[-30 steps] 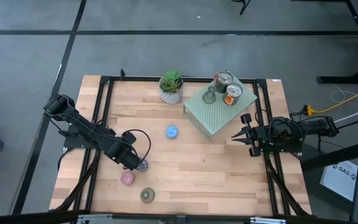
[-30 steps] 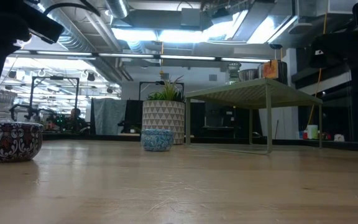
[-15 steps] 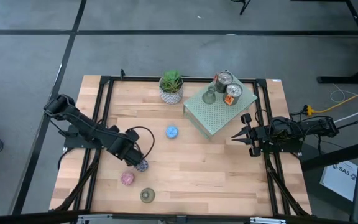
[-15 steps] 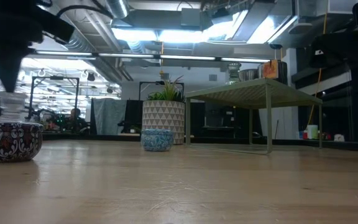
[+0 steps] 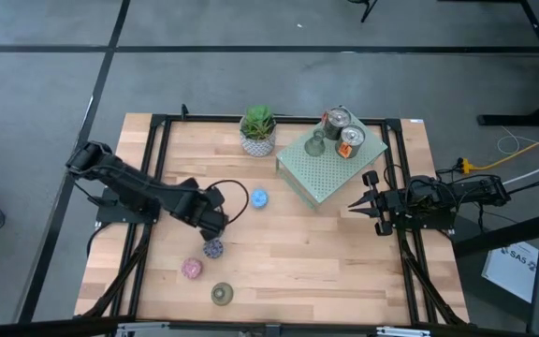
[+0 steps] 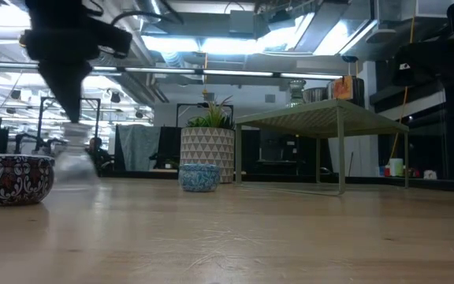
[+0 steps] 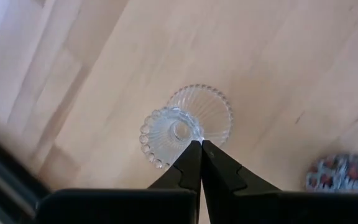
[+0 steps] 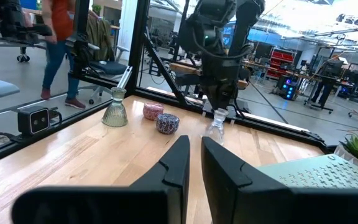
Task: Pick & Place candle stick holders
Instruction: Align the transparent glass candle holder with the other green glass candle holder on the shelf
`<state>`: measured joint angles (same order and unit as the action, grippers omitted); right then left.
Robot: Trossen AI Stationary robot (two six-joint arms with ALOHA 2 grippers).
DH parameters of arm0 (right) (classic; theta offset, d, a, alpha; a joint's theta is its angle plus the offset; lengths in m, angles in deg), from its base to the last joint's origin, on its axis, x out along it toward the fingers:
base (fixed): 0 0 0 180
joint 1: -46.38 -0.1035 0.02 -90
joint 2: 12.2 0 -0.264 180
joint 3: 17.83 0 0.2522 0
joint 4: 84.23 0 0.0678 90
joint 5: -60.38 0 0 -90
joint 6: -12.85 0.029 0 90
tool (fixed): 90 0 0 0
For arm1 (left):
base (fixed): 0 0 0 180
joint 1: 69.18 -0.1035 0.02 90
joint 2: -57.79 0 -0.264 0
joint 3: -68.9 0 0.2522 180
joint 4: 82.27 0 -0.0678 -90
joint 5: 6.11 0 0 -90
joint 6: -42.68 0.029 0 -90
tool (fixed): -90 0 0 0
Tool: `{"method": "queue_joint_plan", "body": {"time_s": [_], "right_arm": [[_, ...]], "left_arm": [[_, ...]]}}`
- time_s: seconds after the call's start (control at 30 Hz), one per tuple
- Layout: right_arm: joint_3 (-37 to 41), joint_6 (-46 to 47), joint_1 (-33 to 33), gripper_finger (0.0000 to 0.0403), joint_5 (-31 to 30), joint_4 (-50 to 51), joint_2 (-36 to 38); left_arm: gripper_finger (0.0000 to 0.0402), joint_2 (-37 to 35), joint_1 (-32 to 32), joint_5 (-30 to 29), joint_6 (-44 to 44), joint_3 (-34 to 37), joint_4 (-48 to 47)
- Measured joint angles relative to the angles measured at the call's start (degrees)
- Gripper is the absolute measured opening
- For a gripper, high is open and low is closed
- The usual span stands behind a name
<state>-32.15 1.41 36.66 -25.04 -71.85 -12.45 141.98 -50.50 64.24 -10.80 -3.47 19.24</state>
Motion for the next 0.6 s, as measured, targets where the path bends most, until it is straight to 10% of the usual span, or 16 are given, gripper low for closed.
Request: {"method": "queue_joint_plan", "body": {"time_s": [0.6], "right_arm": [[0.0,0.0,0.0,0.0044,0.0,0.0,0.0]], "left_arm": [[0.0002,0.2,-7.9,-0.8,22.6,0.2,16.9]]}}
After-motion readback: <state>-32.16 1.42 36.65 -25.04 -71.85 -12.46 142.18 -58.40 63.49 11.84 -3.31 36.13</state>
